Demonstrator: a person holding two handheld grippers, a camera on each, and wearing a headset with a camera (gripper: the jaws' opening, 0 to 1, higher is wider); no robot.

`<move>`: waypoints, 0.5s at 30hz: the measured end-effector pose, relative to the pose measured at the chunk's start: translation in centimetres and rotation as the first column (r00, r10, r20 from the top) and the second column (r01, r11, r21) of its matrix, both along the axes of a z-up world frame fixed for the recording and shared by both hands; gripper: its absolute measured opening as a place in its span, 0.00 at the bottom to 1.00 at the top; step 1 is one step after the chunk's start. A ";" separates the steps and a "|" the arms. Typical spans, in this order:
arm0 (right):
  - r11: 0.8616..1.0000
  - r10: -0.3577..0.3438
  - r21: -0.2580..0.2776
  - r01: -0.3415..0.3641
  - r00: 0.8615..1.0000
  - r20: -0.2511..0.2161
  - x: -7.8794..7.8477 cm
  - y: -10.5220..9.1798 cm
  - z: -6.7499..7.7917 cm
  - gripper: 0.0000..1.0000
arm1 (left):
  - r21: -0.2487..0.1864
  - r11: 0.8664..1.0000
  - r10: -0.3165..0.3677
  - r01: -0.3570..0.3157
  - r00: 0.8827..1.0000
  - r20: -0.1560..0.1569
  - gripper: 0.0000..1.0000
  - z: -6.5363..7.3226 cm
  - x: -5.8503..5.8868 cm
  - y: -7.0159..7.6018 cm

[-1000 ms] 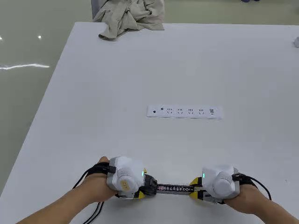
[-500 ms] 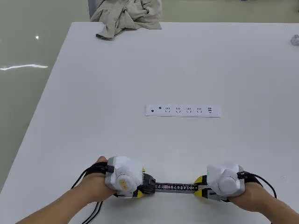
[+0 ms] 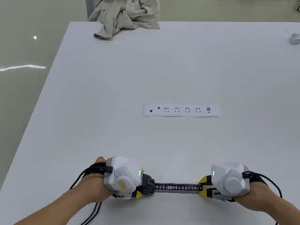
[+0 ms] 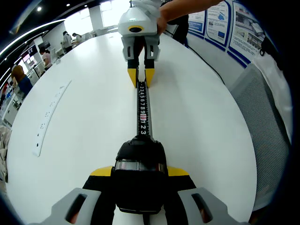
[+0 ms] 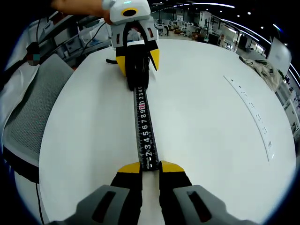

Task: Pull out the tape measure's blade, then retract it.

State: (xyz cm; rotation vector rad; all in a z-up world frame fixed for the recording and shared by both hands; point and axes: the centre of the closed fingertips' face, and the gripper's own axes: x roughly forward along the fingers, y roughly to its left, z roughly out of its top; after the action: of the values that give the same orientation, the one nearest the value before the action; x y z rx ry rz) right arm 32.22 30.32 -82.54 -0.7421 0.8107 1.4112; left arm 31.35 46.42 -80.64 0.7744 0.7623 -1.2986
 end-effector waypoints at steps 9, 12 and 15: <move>1.000 -0.011 -0.007 0.011 1.000 0.002 0.1 -1.3 -0.1 0.12 | 0.003 1.000 -0.001 0.001 1.000 0.000 0.37 0.0 0.0 0.0; 1.000 -0.016 -0.009 0.016 1.000 0.002 0.2 -1.7 -0.1 0.12 | 0.005 1.000 -0.002 0.002 1.000 0.000 0.37 0.0 0.0 0.0; 1.000 -0.020 -0.009 0.020 1.000 0.001 0.2 -2.0 0.0 0.12 | 0.006 1.000 -0.002 0.002 1.000 0.000 0.37 0.0 0.0 0.0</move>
State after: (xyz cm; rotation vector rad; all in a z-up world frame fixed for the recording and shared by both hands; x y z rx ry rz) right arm 32.40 28.34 -82.57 -0.7395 0.8228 1.3896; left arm 31.31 46.45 -80.62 0.7807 0.7657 -1.2987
